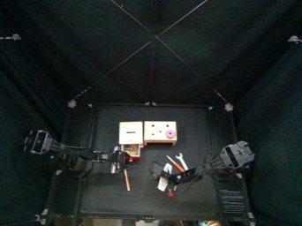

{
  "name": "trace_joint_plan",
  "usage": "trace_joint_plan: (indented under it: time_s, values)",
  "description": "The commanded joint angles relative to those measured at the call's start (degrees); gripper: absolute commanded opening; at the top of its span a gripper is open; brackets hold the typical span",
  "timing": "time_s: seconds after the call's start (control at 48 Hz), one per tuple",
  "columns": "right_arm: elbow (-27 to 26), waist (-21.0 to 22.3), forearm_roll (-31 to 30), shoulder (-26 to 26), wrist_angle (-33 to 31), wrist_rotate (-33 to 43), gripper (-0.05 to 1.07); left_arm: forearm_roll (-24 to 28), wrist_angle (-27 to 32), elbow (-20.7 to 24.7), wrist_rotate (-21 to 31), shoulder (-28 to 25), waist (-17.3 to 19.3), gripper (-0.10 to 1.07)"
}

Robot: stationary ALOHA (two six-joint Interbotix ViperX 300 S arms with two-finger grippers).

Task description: Hand over red screw to left hand

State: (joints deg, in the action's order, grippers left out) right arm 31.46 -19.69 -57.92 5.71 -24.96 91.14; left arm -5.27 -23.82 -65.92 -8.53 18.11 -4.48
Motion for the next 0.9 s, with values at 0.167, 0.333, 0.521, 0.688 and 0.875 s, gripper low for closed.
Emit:
trace_joint_plan:
  time_s: [0.167, 0.333, 0.521, 0.688, 0.875]
  values:
    - [-4.0, 2.0, -5.1, -7.3, 0.4, 0.2, 0.57, -0.1, -2.2, 2.5, -0.1, 0.0, -0.1, 0.90]
    - [-5.0, 3.5, -9.6, -10.5, 1.9, 0.8, 0.57, 1.7, -6.5, 4.1, -1.1, -0.2, -0.9, 0.90]
    - [-5.7, 6.5, -10.8, -13.1, 8.0, 0.9, 0.57, 4.7, -12.7, 5.4, -4.8, -2.5, -0.9, 0.90]
    - [-6.1, 8.7, -11.0, -14.3, 13.7, 0.8, 0.57, 4.5, -17.8, 7.0, -13.4, -5.7, -0.9, 0.90]
    - [-5.9, 11.7, -10.5, -15.6, 21.0, 0.8, 0.57, 1.8, -22.9, 8.6, -23.2, -8.3, -1.4, 0.90]
